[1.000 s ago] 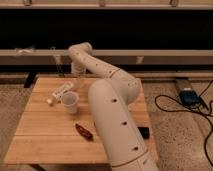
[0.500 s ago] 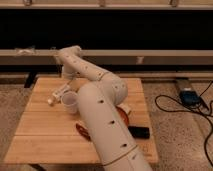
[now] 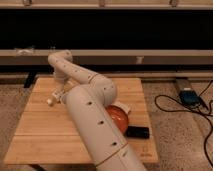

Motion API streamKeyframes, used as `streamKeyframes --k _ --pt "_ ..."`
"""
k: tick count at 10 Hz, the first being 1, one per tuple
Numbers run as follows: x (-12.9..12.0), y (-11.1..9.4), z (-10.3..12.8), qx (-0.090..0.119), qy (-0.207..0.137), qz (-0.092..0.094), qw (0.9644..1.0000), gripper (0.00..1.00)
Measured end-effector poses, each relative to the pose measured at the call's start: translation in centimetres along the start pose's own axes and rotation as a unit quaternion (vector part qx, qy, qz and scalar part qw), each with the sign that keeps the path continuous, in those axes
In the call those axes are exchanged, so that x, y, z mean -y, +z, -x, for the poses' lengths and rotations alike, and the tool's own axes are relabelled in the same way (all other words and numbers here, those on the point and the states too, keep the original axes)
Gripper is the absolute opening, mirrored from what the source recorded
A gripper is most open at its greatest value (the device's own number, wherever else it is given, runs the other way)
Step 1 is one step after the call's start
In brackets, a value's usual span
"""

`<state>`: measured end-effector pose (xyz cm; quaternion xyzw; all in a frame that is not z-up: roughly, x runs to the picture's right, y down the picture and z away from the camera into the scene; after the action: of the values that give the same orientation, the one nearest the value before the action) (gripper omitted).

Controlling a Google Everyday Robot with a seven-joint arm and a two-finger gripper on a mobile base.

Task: Place the bottle in the ceramic bowl

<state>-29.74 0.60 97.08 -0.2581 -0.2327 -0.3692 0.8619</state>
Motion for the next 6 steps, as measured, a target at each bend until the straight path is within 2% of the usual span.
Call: streamKeyframes --k 1,2,5,6 --pt "-0.08 0.29 0.13 -0.003 -0.007 0.005 1.0 0.78" --pt "-0.18 0.5 0.33 -0.005 -0.013 0.011 0.9998 0.71" --pt "-0.11 0.95 1.0 -0.011 -0.025 0.019 0.9994 0.41" --pt "-0.08 0.78 0.92 -0.015 -0.021 0.016 0.9995 0.28"
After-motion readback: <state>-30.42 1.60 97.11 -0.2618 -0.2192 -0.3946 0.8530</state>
